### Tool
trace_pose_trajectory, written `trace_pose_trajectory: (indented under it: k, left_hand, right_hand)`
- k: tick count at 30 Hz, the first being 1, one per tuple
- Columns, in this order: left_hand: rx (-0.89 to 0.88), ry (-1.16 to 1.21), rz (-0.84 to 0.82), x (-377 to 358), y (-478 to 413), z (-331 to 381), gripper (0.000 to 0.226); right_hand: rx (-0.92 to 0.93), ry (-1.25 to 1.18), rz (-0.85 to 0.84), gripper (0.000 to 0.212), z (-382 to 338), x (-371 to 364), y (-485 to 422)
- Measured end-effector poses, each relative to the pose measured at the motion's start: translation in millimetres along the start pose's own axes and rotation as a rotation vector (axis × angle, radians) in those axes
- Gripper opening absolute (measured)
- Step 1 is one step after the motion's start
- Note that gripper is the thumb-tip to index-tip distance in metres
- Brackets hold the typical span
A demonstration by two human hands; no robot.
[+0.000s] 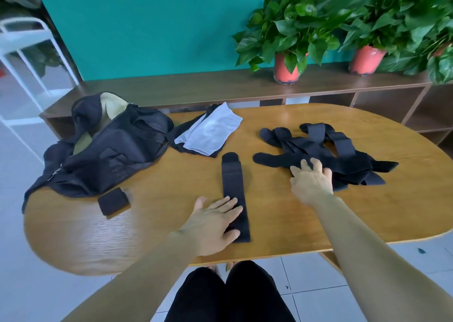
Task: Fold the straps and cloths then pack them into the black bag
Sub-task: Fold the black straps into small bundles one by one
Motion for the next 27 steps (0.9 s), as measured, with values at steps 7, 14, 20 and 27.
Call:
trace_pose_trajectory:
  k: [7,14,20,27]
  left_hand:
    - [-0.017,0.191,0.259,18,20,-17,0.061]
    - [-0.033,0.235,0.327,7,22,-21,0.050]
    - [-0.067,0.247,0.303,1,21,-24,0.052]
    - [-0.079,0.260,0.280,4,19,-27,0.051]
  right_hand:
    - [0.232,-0.174,0.312,0.038,-41,24,27]
    - [0.600,-0.322,0.467,0.030,-94,26,65]
    - [0.754,-0.126,0.221,0.034,-119,-3,69]
    - [0.622,-0.127,0.033,0.051,-122,-4,40]
Point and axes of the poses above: each hand's wrist, its own y-axis away from the middle knuckle, its own x-axis out of the back of the hand, z = x × y, the point moved 5 cm from there along -y, towards the middle knuckle, and after that the axes turned 7 degrees about x, right-handed, at the moved point
